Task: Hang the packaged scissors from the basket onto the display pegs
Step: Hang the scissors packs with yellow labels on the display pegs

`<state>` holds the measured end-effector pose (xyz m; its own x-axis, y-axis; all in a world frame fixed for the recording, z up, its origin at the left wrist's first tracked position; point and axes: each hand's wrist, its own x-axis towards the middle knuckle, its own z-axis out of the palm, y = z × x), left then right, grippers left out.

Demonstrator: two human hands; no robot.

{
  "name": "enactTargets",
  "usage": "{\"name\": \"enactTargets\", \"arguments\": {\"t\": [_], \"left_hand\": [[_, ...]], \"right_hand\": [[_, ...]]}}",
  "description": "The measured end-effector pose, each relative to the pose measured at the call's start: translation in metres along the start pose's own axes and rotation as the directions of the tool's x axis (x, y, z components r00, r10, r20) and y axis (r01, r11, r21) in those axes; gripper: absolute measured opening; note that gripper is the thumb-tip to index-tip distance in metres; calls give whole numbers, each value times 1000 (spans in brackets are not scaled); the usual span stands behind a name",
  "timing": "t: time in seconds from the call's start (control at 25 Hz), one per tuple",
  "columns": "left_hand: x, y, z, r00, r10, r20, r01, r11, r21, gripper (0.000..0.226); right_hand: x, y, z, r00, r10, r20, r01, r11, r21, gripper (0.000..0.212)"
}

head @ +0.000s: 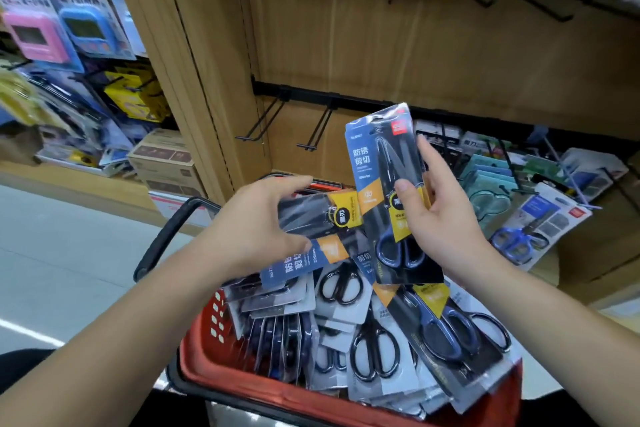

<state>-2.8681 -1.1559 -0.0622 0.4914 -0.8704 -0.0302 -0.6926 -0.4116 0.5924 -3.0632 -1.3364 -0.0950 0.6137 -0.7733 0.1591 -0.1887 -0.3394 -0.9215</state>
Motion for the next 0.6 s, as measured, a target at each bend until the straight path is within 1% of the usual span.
{"name": "enactTargets", "arguments": {"t": [0.04,0.08,0.16,0.24,0.36,0.44,0.6], "left_hand": [[-2,4,-9,1000,12,-6,-12,995,-97,102],[-2,5,-17,998,26,-48,-35,979,-199,108],[-2,4,-29,987,10,-163,-78,905,-418,106],[-1,2,-32,974,-50,-223,-102,779,-619,90],[6,-1,-33,941,-143,-306,-164,599,-784,58],[9,-3,-28,942,-189,-277,-166,454,-875,45],[16,6,-3,967,-212,-143,-67,329,-942,33]], "right_hand": [[0,0,0,1000,-17,-18,17,1000,-2,68],[1,0,1,999,-38,-35,38,999,-3,68],[4,0,3,996,-59,-73,59,998,-10,68],[7,-2,4,993,-47,-109,46,999,-8,68],[8,-7,5,989,-43,-142,44,999,-1,68],[6,-13,7,993,-51,-102,54,998,27,68],[1,-21,19,996,-88,30,86,995,57,66]]}}
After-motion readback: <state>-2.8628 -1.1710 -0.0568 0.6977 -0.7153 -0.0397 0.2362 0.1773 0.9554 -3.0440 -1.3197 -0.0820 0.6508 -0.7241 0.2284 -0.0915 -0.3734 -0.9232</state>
